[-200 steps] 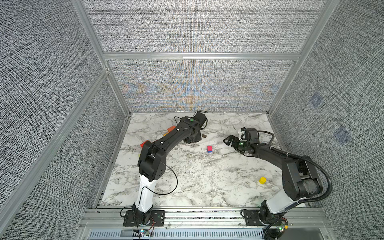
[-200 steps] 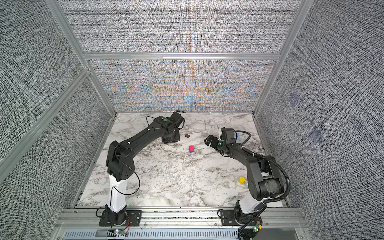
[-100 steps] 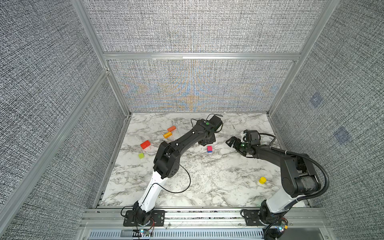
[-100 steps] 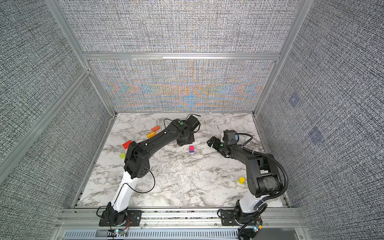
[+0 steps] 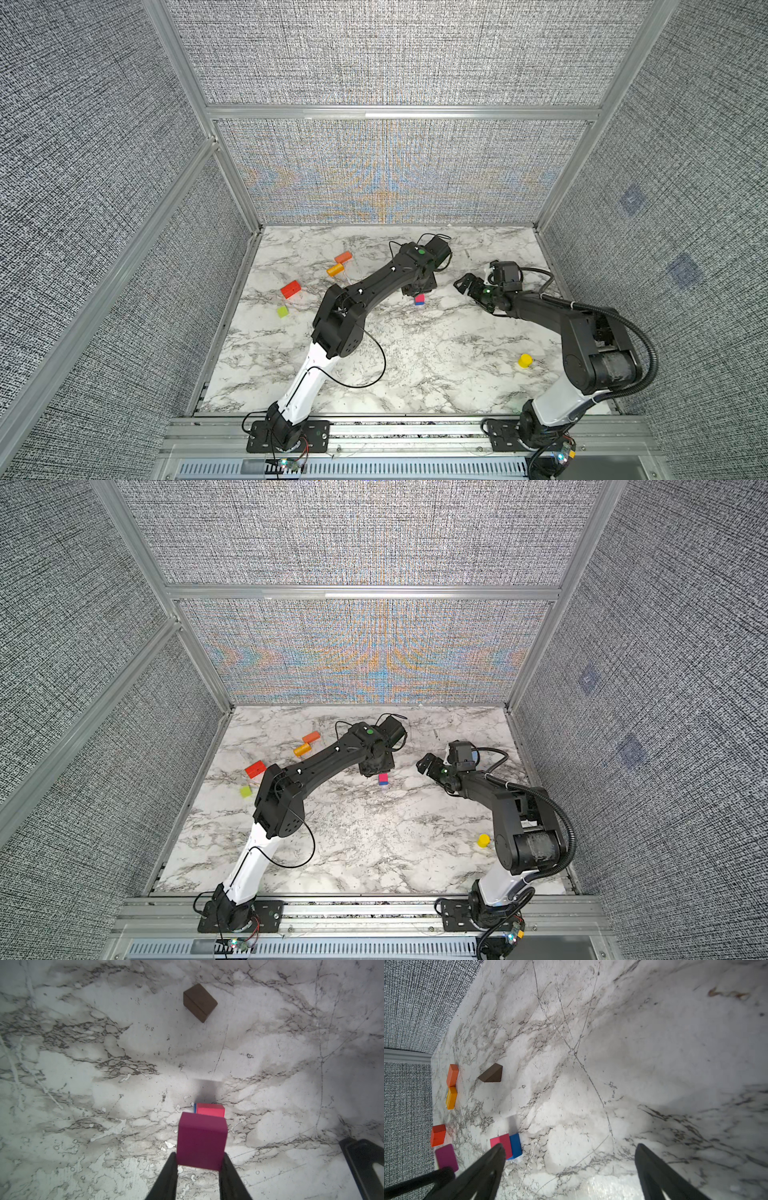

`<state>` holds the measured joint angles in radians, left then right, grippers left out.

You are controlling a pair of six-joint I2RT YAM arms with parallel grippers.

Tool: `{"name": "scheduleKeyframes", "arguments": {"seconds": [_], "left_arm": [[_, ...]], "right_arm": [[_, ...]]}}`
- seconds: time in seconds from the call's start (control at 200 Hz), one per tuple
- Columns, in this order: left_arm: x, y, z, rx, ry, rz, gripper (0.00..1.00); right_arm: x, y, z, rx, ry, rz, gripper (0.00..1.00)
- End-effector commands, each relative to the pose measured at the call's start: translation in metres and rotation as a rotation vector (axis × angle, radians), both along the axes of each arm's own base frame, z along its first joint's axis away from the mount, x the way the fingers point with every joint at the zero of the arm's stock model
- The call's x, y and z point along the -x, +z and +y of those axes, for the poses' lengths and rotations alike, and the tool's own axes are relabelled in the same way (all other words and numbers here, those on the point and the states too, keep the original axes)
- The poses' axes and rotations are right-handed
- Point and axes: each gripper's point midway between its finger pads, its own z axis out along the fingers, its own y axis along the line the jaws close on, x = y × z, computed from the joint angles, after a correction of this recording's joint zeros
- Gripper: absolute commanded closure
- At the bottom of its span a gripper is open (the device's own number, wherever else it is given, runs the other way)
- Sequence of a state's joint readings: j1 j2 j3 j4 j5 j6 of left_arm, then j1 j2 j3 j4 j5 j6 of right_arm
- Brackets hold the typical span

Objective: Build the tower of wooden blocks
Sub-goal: 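Carry the magenta cube with the left gripper over the pink cube, then lower the magenta cube onto the pink cube with the left gripper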

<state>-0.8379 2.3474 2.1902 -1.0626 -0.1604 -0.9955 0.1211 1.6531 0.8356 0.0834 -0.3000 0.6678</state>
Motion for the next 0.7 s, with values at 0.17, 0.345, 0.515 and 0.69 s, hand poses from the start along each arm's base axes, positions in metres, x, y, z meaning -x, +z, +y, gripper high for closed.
{"name": "scheduleKeyframes", "arguments": {"seconds": [0.17, 0.345, 0.515, 0.69], "left_arm": [[0.003, -0.009, -0.014, 0.035, 0.014, 0.014, 0.72], [0.002, -0.013, -0.021, 0.046, 0.008, 0.018, 0.72], [0.003, -0.017, -0.021, 0.038, 0.006, 0.027, 0.72], [0.005, -0.021, -0.016, 0.008, 0.005, 0.032, 0.72]], "right_arm": [[-0.004, 0.003, 0.002, -0.018, 0.008, -0.021, 0.01], [-0.003, 0.003, 0.003, -0.025, 0.011, -0.021, 0.01], [-0.004, 0.001, 0.003, -0.030, 0.015, -0.018, 0.01], [-0.004, 0.000, 0.004, -0.036, 0.019, -0.018, 0.01]]}}
